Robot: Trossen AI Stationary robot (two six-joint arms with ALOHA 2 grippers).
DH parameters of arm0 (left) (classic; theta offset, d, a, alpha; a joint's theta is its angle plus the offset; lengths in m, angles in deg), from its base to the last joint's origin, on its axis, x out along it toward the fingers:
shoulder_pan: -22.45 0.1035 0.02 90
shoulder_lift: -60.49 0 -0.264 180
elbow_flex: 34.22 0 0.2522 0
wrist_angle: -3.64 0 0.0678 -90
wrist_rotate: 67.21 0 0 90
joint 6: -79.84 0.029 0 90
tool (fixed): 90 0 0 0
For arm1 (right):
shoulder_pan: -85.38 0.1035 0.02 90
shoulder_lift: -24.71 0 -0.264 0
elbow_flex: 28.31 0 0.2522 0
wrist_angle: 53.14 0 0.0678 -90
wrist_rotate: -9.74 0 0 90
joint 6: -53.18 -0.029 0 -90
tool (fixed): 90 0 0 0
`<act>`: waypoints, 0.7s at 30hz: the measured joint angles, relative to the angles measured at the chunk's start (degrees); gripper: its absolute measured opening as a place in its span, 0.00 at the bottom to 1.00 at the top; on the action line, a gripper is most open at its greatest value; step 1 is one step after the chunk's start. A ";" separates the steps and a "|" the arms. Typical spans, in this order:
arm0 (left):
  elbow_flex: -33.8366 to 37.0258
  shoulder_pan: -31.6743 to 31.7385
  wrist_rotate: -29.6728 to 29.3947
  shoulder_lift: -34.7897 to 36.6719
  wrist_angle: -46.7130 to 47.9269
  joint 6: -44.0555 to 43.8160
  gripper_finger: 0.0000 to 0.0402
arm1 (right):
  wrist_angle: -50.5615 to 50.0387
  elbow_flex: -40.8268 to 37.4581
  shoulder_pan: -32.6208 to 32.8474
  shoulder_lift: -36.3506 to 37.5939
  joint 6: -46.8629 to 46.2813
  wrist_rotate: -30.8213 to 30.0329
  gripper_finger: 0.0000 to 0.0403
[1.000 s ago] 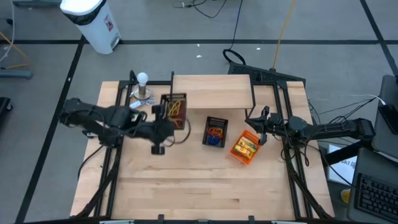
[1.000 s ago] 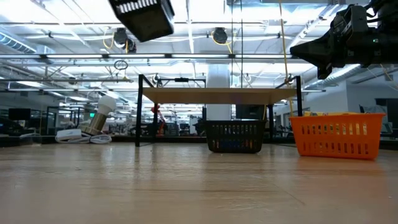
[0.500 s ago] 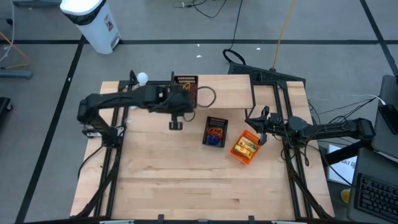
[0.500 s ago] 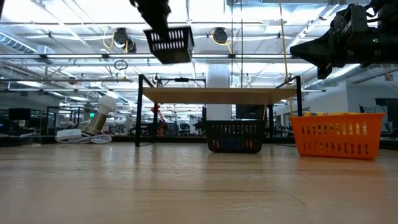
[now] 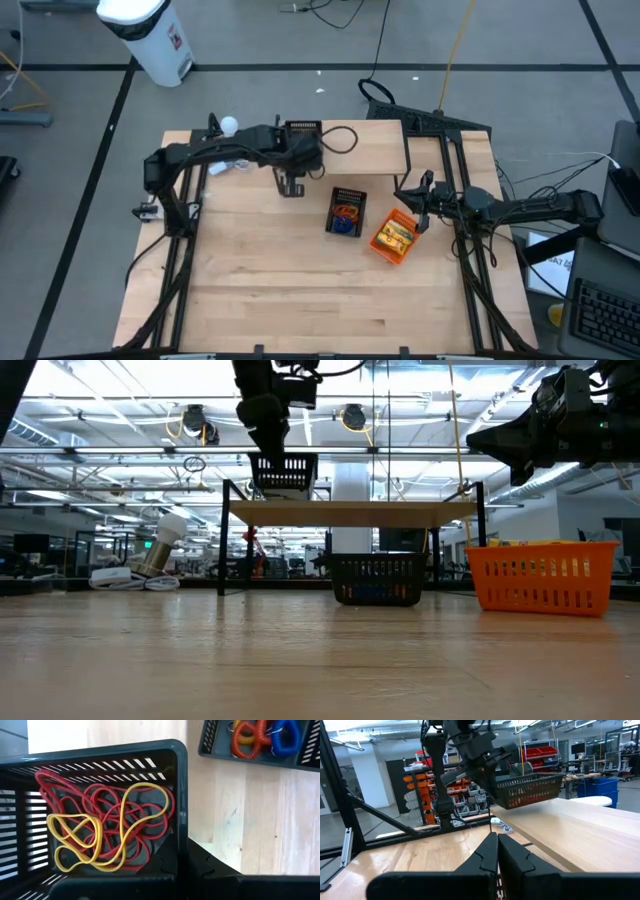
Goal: Pick & Place Office Desk Supplies
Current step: Put the left black bin filled with rubber bands on the shelf
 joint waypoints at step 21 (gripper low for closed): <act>0.22 2.62 3.79 0.11 3.67 -2.08 0.00 | 0.75 0.00 0.00 0.02 0.14 0.00 0.00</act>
